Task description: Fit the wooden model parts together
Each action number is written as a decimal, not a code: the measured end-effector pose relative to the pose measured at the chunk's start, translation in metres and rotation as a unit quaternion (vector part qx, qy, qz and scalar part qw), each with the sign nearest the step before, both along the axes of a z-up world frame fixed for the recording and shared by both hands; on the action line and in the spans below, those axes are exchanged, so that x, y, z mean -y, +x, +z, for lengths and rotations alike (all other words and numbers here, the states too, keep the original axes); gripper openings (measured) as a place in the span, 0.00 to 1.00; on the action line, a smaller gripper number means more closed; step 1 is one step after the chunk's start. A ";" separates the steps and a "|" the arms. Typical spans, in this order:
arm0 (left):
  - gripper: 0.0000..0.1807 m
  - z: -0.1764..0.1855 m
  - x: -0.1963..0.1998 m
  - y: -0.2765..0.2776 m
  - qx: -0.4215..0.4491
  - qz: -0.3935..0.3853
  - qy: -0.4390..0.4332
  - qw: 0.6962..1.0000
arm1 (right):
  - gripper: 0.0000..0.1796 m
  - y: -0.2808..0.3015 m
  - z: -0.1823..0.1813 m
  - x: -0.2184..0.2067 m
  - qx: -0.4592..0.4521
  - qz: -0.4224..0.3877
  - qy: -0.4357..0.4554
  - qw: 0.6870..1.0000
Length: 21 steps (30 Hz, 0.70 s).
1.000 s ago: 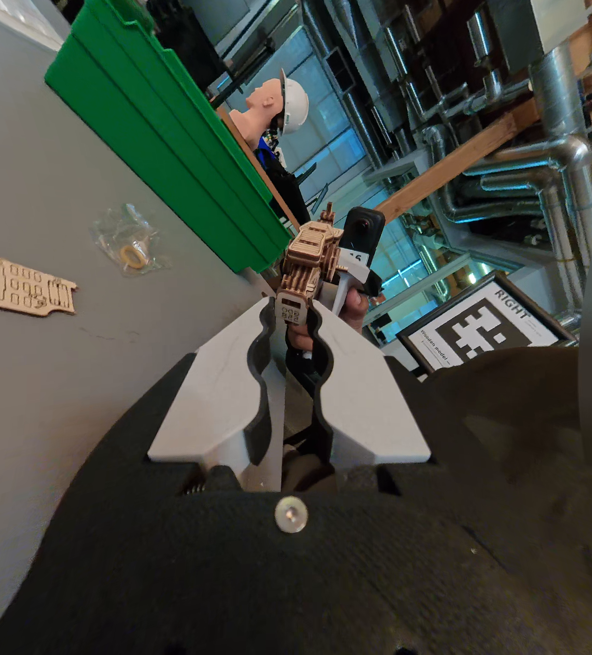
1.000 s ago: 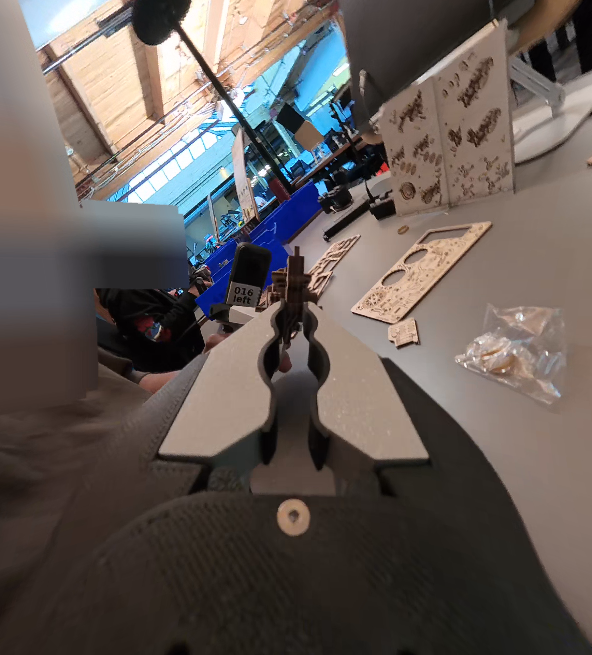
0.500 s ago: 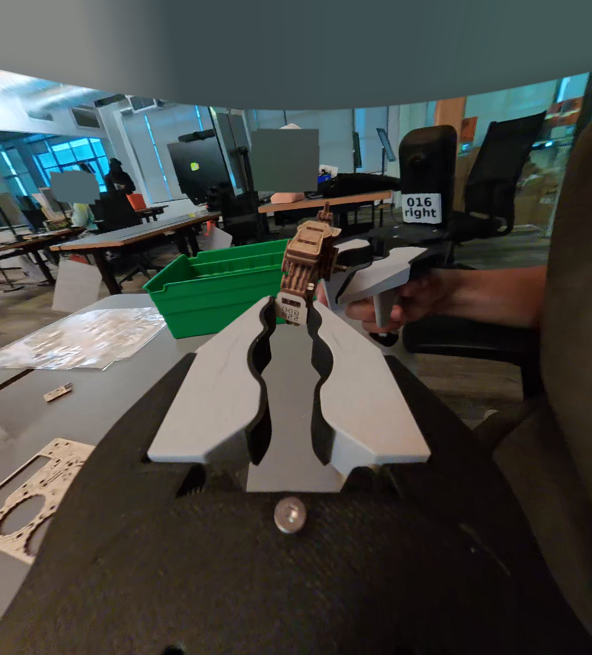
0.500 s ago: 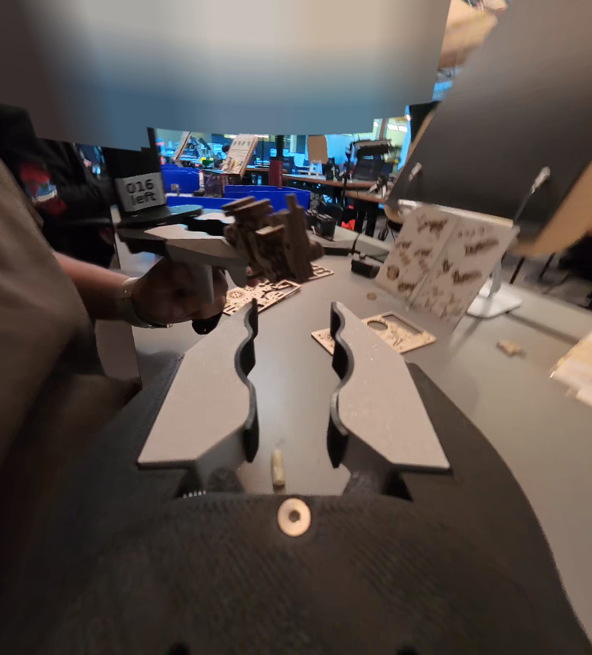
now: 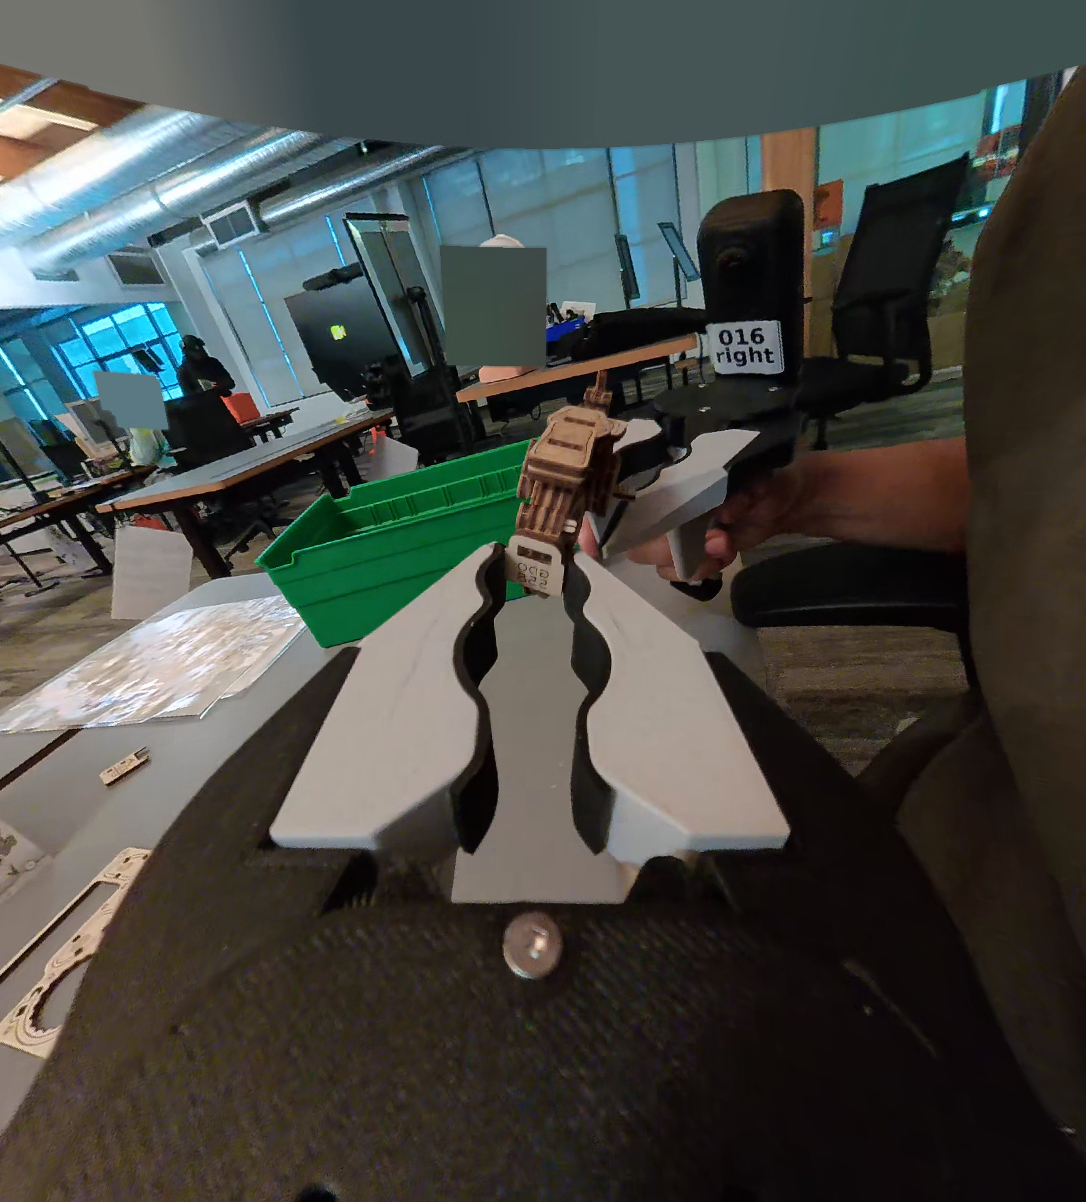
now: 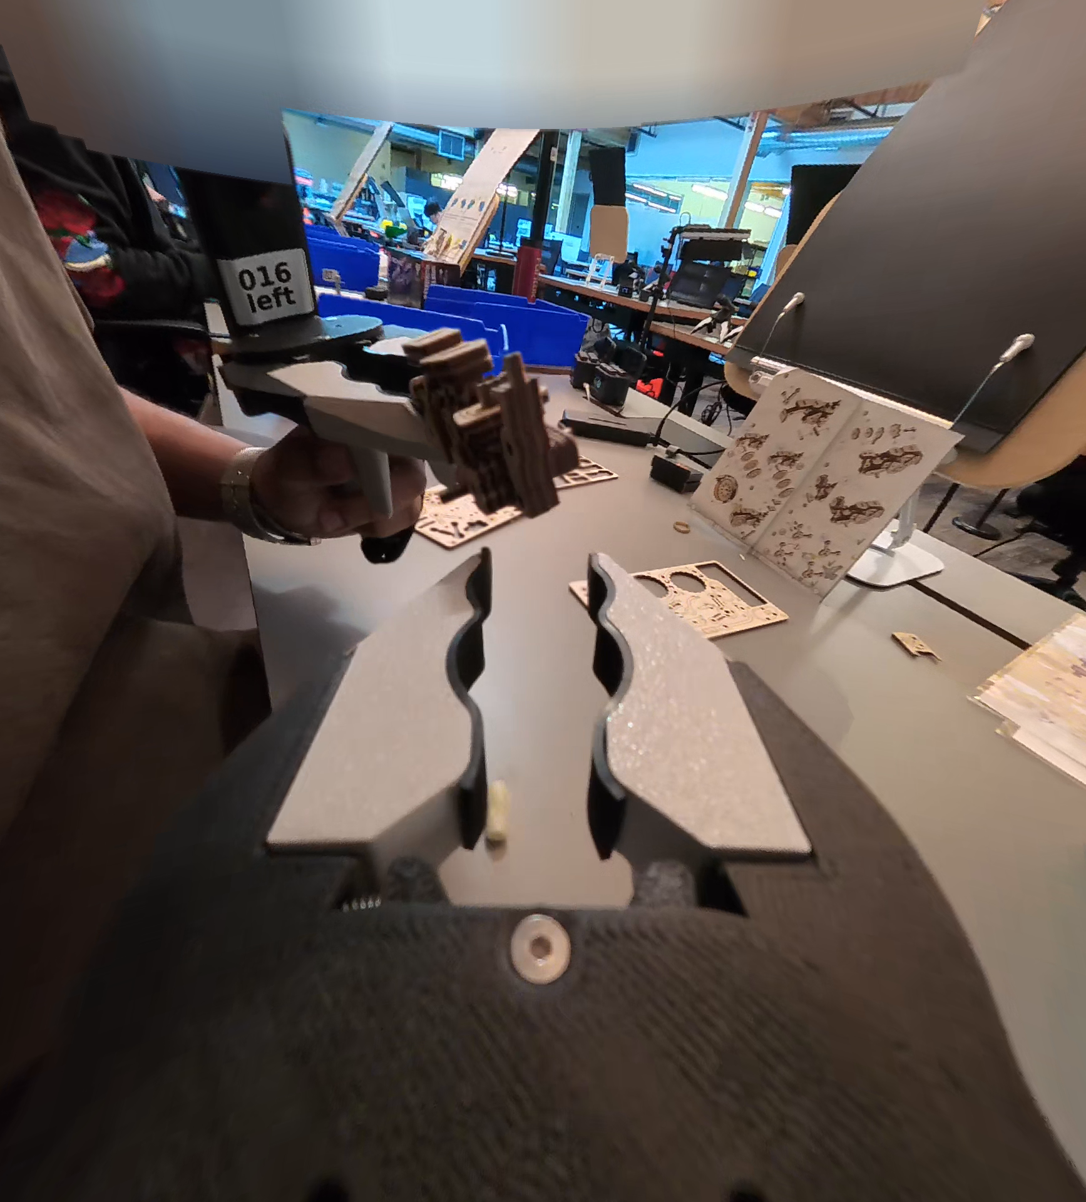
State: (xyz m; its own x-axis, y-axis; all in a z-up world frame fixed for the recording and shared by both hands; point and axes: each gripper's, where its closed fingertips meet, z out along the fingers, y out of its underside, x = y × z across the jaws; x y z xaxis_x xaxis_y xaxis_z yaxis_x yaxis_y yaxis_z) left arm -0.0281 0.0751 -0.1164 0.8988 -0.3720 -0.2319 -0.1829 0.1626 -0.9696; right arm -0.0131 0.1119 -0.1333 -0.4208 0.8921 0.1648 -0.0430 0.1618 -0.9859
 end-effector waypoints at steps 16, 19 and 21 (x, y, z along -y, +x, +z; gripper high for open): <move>0.09 -0.012 -0.010 -0.009 0.158 -0.062 -0.080 0.982 | 0.14 0.010 0.019 -0.019 -0.022 0.011 -0.099 0.995; 0.09 -0.015 -0.011 -0.009 0.204 -0.095 -0.109 0.968 | 0.14 0.011 0.017 -0.015 -0.013 0.025 -0.108 0.994; 0.09 -0.017 -0.010 -0.008 0.232 -0.121 -0.129 0.957 | 0.14 0.011 0.018 -0.014 -0.009 0.032 -0.117 0.993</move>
State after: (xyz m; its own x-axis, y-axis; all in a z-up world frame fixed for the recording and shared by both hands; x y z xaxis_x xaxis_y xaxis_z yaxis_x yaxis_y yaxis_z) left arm -0.0363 0.0856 -0.1339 0.7637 -0.5726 0.2982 0.2888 -0.1101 -0.9510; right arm -0.0016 0.1254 -0.1154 -0.4774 0.8780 -0.0361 -0.0639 -0.0756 -0.9951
